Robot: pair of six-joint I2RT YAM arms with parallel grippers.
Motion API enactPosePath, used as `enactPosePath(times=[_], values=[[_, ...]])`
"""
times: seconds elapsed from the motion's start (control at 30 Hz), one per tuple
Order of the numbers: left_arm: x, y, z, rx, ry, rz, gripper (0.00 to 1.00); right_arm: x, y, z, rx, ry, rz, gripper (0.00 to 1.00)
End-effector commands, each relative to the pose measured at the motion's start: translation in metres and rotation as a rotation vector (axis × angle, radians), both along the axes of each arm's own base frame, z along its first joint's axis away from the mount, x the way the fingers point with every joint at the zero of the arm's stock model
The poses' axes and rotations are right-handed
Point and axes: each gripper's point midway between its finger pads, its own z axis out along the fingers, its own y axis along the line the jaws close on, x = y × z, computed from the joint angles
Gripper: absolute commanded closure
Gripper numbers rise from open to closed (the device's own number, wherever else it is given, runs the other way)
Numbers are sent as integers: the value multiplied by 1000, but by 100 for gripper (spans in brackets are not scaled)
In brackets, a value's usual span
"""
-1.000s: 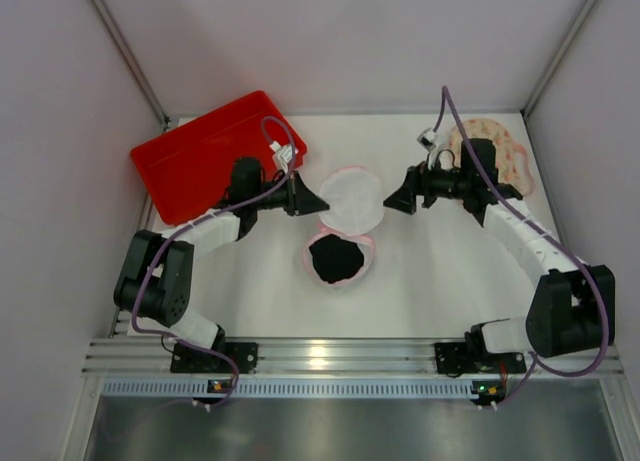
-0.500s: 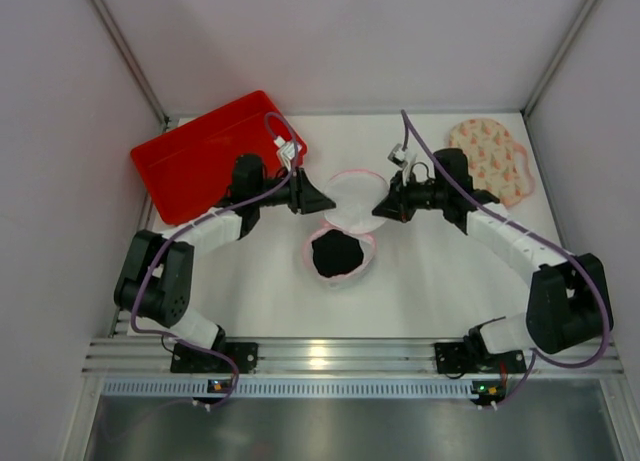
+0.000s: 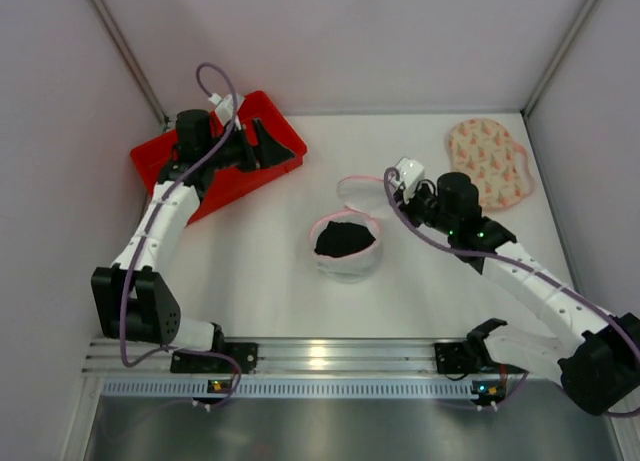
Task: Place the bra in the laundry bag and zip it closed
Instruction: Close the laundry bag at the center of the board.
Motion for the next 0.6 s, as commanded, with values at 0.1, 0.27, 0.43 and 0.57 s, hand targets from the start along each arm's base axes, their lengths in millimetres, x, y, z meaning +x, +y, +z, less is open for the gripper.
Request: enactPosePath(times=[0.1, 0.27, 0.43, 0.57], values=[[-17, 16, -10, -225, 372, -1, 5, 4, -6, 1, -214, -188, -137, 100], [-50, -2, -10, -235, 432, 111, 2, 3, -5, 2, -255, -228, -187, 100], [-81, -27, -16, -331, 565, 126, 2, -2, 10, -5, -317, -243, -153, 100], [-83, -41, -4, -405, 574, 167, 2, -6, 25, -6, -353, -271, -122, 100]])
